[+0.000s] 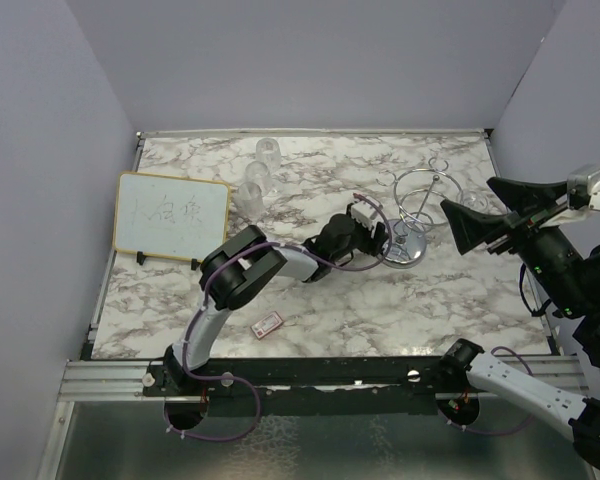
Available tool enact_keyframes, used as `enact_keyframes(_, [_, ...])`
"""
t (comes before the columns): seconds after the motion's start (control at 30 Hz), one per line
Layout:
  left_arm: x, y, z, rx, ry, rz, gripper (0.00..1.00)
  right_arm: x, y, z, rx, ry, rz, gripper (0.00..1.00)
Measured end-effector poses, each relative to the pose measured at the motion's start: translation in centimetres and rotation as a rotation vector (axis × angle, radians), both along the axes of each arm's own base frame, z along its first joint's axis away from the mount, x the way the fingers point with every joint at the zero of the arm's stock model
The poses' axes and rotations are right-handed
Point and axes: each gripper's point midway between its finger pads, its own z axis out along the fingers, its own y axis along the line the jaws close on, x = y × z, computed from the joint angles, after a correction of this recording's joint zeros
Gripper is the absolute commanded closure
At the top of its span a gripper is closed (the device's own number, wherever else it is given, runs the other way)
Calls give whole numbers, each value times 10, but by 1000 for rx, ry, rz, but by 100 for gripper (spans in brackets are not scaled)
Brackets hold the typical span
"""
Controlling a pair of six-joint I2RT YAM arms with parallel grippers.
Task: Take the wine glass off the wine glass rack
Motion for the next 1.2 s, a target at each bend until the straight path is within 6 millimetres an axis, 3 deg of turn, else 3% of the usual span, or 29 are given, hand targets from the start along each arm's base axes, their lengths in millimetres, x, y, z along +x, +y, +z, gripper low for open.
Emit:
enact_keyframes(0.23, [-16,24,24,-29,46,17,28,4,2,-11,-16,18,-8,0])
enact_keyframes(0.4, [-33,45,60,-72,82,30,27,9,4,-18,-33,28,-17,0])
enact_keyframes(0.57, [-47,71,110,-99,95,43,24,21,7,-22,-68,40,-50,0])
enact_keyframes(0.73, [-57,107,165,-101,82,70,23,51,14,-34,-157,79,-137,0])
enact_keyframes(0.87, [-66,129,194,-67,49,72,21,81,21,-42,-236,110,-224,0])
enact_keyframes(1.07, [-81,148,223,-32,-36,43,20,123,24,-58,-350,140,-385,0])
enact_keyframes(1.2, [-86,153,234,-28,-85,28,20,147,11,-61,-382,155,-488,0])
